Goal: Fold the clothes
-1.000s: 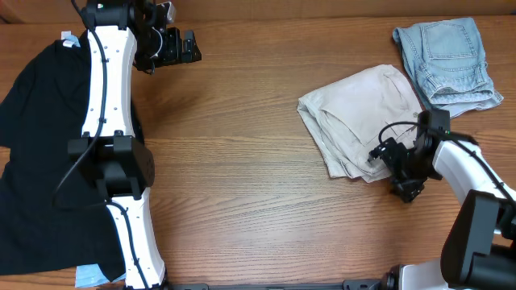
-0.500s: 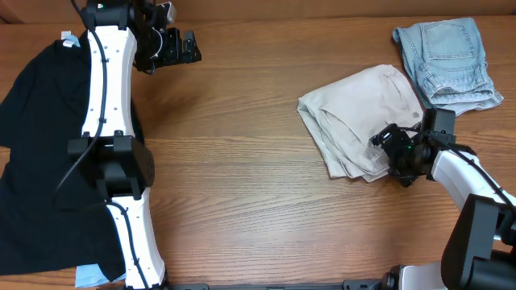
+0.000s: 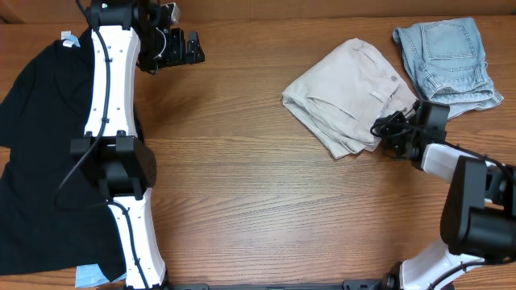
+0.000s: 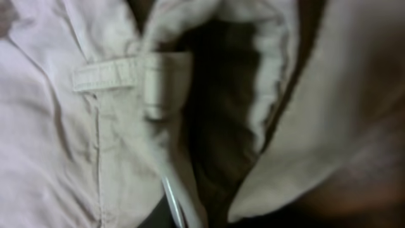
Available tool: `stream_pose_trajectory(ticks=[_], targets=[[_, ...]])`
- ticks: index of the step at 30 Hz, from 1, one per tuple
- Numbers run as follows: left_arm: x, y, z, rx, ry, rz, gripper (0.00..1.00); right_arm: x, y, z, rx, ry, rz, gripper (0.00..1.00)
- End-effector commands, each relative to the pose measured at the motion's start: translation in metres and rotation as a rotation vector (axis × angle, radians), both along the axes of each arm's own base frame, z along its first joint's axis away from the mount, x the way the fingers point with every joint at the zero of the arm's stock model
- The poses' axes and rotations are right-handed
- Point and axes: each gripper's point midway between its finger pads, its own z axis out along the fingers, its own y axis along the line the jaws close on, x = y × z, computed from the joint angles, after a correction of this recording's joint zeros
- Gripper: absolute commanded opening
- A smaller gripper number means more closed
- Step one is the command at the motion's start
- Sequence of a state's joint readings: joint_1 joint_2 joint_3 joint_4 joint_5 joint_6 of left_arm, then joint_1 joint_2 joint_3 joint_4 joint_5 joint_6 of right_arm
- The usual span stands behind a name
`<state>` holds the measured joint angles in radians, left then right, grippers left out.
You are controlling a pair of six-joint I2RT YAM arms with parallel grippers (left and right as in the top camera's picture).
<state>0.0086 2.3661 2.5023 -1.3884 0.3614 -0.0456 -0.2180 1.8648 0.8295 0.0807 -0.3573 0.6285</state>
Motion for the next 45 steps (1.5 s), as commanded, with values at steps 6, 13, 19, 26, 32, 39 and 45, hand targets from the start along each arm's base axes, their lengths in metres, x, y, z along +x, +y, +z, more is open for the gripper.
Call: stream_pose_trajectory(ticks=[6,13,19,26,32,39,45], targets=[[0.001,-0.012,0.005,0.013,-0.025,-0.043,1.0,0.013,0.034,0.004,0.067,-0.122,0.159,0.04],[0.0,-0.012,0.005,0.012,-0.023,-0.043,1.0,0.024,0.06,0.06,0.211,-0.296,0.343,0.04],[0.0,-0.014,0.005,0.012,-0.023,-0.047,1.0,0.036,0.067,0.123,0.24,-0.389,0.413,0.04],[0.0,-0.014,0.005,0.013,-0.024,-0.048,1.0,0.044,0.066,0.181,0.225,-0.424,0.421,0.04],[0.0,-0.014,0.005,0.012,-0.024,-0.048,1.0,0.056,0.063,0.229,0.19,-0.485,0.435,0.04],[0.0,-0.015,0.005,0.012,-0.024,-0.049,1.0,0.086,0.029,0.3,0.041,-0.587,0.312,0.04],[0.001,-0.015,0.005,0.012,-0.03,-0.05,1.0,0.1,-0.021,0.344,-0.087,-0.664,0.145,0.04]])
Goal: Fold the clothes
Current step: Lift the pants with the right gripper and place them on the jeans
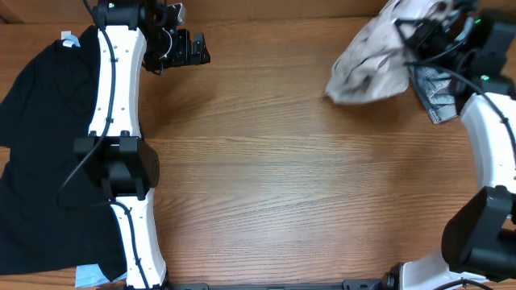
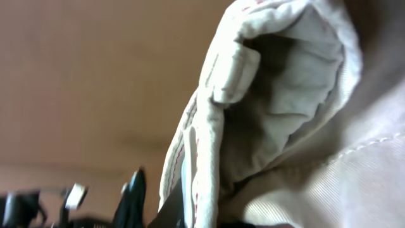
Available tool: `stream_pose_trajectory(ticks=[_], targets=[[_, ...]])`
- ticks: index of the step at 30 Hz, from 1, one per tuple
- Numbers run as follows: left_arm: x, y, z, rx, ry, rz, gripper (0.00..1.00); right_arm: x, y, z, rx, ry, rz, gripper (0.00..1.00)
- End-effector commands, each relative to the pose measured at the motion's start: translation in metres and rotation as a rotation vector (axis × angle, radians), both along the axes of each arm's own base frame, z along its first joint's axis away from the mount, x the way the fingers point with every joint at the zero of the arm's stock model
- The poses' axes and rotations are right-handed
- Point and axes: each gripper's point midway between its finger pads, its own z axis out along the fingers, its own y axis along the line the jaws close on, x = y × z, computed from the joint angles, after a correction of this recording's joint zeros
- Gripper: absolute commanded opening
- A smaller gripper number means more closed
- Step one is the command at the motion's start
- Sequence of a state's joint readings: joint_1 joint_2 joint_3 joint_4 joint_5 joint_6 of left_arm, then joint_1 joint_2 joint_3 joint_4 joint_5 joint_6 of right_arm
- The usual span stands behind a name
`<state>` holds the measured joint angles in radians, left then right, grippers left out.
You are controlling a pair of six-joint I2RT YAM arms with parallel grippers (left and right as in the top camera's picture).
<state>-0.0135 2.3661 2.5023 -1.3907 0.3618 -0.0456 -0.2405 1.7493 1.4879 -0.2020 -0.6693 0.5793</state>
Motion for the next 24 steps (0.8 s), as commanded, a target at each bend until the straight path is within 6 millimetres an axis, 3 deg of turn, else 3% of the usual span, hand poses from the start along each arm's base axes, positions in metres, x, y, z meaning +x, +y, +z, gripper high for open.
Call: stream_pose_trajectory(ticks=[1,2,9,15,19,24], targets=[[0.004,-0.004,0.006,0.012,-0.033,-0.028,1.0,0.003,-0.041,0.063,-0.075,-0.149,-0.159,0.04],[0.004,-0.004,0.005,0.012,-0.033,-0.028,1.0,0.006,-0.06,0.07,-0.064,-0.169,-0.232,0.04],[0.004,-0.004,0.006,0.012,-0.035,-0.028,1.0,0.018,-0.112,0.085,-0.022,-0.265,-0.392,0.04],[0.004,-0.004,0.006,0.012,-0.034,-0.028,1.0,0.041,-0.144,0.076,0.026,-0.359,-0.452,0.04],[0.005,-0.005,0.006,0.012,-0.039,-0.03,1.0,0.059,-0.163,0.052,0.061,-0.394,-0.484,0.04],[0.009,-0.007,0.008,0.012,-0.058,-0.032,1.0,0.079,-0.184,-0.012,0.132,-0.328,-0.508,0.04]])
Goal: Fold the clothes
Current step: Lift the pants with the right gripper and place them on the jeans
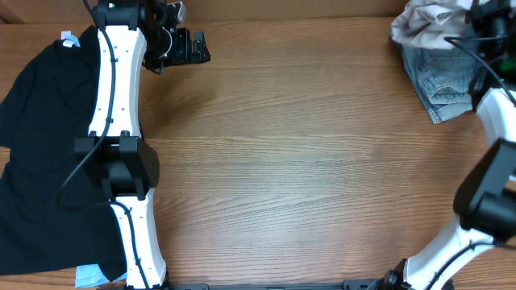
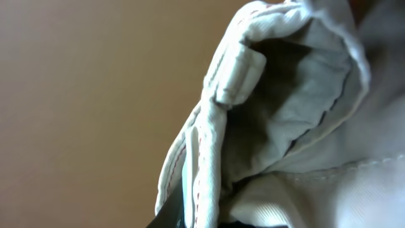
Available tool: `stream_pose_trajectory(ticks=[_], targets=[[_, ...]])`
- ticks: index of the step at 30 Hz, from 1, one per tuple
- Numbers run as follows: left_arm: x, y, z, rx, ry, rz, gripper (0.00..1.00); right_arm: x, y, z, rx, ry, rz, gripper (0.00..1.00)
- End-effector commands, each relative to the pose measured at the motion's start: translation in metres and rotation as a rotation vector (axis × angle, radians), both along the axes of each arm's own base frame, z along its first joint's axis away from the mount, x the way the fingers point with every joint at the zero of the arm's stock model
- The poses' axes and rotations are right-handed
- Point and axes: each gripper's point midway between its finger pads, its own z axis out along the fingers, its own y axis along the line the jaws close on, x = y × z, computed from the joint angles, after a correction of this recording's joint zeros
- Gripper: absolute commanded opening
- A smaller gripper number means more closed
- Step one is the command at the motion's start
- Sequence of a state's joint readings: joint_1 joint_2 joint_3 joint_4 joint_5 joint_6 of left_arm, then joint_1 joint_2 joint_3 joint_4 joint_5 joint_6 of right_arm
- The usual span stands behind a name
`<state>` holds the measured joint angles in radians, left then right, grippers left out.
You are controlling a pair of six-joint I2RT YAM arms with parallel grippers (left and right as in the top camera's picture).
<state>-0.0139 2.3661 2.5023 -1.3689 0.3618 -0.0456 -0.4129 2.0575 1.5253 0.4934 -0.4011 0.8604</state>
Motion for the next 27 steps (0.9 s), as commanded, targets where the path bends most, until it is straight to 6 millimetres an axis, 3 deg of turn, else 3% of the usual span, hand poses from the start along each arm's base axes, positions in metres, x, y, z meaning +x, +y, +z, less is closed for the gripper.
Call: stream_pose_trajectory(ticks=[1,6,13,20,21,24,27], targets=[[0.005,-0.007,0.006,0.012,-0.041,-0.032,1.0,0.008,-0.018,-0.015,0.05,0.0,-0.02,0.04],[0.01,-0.008,0.008,0.009,-0.062,-0.027,0.99,0.004,-0.029,-0.076,0.013,0.182,-0.014,0.04],[0.018,-0.018,0.012,0.008,-0.105,-0.046,0.99,-0.028,-0.047,-0.114,0.058,0.33,0.089,0.04],[0.018,-0.023,0.012,0.025,-0.109,-0.055,1.0,-0.085,-0.066,-0.155,0.215,0.52,0.161,0.47],[0.018,-0.022,0.011,0.033,-0.108,-0.052,1.0,-0.093,-0.068,-0.158,0.21,0.54,0.167,0.57],[0.018,-0.022,0.011,0.035,-0.108,-0.051,1.0,-0.11,-0.072,-0.158,0.18,0.582,0.173,0.77],[0.018,-0.022,0.011,0.035,-0.108,-0.052,1.0,-0.125,-0.068,-0.146,0.114,0.604,0.194,0.82]])
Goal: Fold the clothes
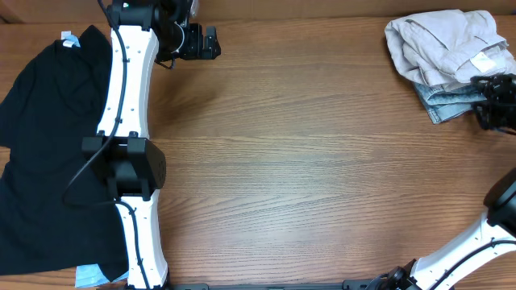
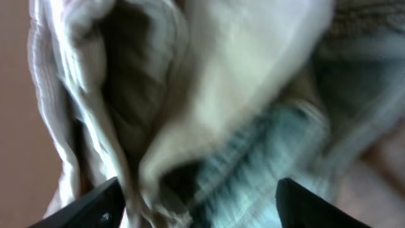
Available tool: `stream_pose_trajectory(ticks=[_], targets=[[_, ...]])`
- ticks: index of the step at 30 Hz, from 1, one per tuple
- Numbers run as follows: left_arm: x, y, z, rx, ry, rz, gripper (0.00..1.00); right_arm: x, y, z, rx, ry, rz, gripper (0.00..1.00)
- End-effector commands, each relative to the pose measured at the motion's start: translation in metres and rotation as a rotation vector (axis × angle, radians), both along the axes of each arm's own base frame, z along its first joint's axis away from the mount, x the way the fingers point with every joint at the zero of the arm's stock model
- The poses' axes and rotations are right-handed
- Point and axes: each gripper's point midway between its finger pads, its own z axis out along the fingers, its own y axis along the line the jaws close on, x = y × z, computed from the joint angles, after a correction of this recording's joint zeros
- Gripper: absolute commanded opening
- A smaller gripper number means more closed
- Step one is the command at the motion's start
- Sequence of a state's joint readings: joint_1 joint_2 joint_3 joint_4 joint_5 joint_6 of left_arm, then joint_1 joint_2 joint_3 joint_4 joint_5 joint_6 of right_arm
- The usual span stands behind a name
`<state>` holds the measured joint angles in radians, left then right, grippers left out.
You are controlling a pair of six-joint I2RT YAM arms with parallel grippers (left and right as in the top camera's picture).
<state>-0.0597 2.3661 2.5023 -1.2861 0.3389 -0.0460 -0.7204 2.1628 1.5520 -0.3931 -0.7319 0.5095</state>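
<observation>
The beige trousers (image 1: 443, 40) lie bunched on top of the folded blue jeans (image 1: 446, 101) at the table's far right. My right gripper (image 1: 484, 101) is just beside the pile's near-right edge. In the right wrist view that gripper (image 2: 199, 196) is open, its fingers (image 2: 95, 206) spread wide, facing beige cloth (image 2: 209, 82) and blue denim (image 2: 266, 164) with nothing between them. A black garment (image 1: 40, 145) is spread at the left edge. My left gripper (image 1: 205, 40) hovers at the far left-centre, away from any cloth; its jaws are too small to read.
The left arm (image 1: 125, 121) stretches from the near edge up the table's left side, over the black garment. A small light-blue tag (image 1: 68, 39) shows at the garment's far corner. Bare wooden table (image 1: 306, 161) lies between the two arms.
The beige trousers were held up over the jeans by my right gripper; now they rest on the jeans. The right gripper is open and sits nearer, beside the pile. The left gripper has shifted slightly right.
The folded beige trousers first lay on the table left of the jeans, with my right gripper at their near edge. Then they hung from that gripper nearer the far right corner, then above the jeans. Now they sit on the jeans, released.
</observation>
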Motion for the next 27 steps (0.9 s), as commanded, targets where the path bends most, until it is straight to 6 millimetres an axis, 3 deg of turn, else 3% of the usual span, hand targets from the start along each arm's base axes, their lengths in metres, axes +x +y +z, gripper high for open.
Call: stream_pose_trajectory(ticks=[1,5,8,13,17,20,23,27], targets=[[0.002,-0.001,0.005,0.017,-0.024,-0.015,1.0,-0.003,0.006,0.062,-0.182,-0.119,0.119,0.82],[0.002,-0.001,0.005,0.017,-0.024,-0.015,1.0,-0.007,0.02,0.106,-0.369,-0.182,0.21,0.82],[0.002,-0.001,0.005,0.017,-0.024,-0.015,1.0,-0.001,0.015,0.134,-0.565,-0.155,0.154,0.85],[0.003,-0.001,0.005,0.017,-0.029,-0.015,1.0,0.037,0.012,0.16,-0.94,-0.135,0.076,0.99],[0.004,-0.002,0.006,0.017,-0.033,-0.014,1.0,0.071,0.016,0.169,-1.163,-0.127,-0.023,1.0],[0.005,-0.002,0.006,0.017,-0.036,-0.014,1.0,0.096,0.015,0.149,-1.201,-0.141,-0.093,1.0],[0.005,-0.001,0.006,0.018,-0.036,-0.014,1.0,0.114,0.011,0.088,-1.158,-0.111,-0.067,1.0],[0.007,0.002,0.006,0.036,-0.043,-0.005,1.0,0.114,0.014,0.018,-1.082,0.003,0.016,1.0]])
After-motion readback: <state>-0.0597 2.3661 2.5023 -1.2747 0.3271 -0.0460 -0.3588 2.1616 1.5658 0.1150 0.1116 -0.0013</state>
